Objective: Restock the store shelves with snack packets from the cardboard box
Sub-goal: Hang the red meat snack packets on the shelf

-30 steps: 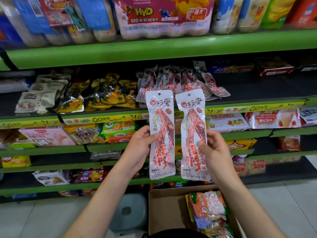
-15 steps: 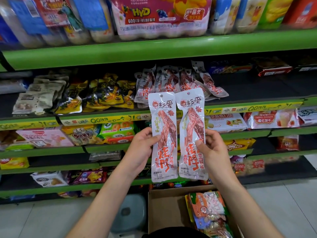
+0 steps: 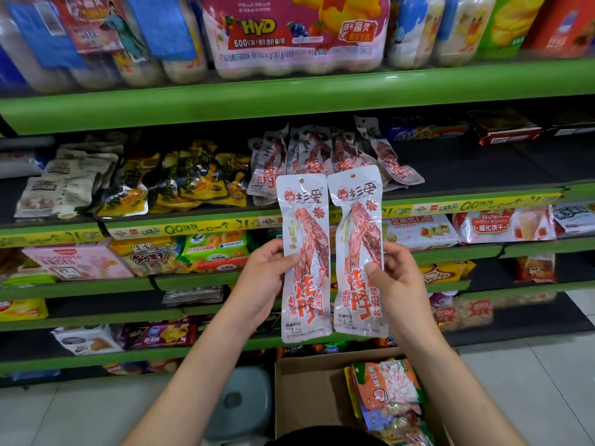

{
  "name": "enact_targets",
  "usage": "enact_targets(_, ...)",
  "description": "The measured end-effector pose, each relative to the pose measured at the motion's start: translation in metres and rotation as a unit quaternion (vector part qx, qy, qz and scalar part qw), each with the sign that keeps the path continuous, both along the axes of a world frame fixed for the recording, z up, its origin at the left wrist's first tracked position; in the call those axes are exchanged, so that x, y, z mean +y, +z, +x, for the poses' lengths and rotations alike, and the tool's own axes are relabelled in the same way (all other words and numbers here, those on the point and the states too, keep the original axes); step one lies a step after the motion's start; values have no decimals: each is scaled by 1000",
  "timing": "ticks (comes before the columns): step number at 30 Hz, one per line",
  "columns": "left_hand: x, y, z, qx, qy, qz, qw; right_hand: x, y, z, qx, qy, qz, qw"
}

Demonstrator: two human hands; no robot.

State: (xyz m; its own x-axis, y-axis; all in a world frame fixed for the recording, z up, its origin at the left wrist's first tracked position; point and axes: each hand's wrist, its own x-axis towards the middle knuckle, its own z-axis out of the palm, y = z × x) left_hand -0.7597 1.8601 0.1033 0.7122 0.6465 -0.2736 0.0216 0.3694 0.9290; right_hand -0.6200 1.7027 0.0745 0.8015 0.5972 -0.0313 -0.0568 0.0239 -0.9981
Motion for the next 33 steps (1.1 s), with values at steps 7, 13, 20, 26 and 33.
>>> enact_targets(7,0,0,2,4,-3,-6,1000,-3,-1,-2,3,-3,-6,1000)
enact_targets(13,0,0,4,1,-4,-5,1000,-4,0,-5,5,-3,-9,1000)
enact_targets(20,-1,0,4,5,-5,-2,1000,-5,1,-5,12,2,-9,1000)
enact_targets(26,-3,0,5,11,-4,4,1000,-5,2,-4,15,-3,-8,1000)
enact_targets(33,-4,-1,6,26,-5,13,1000,-8,-2,-4,13,0,-6,1000)
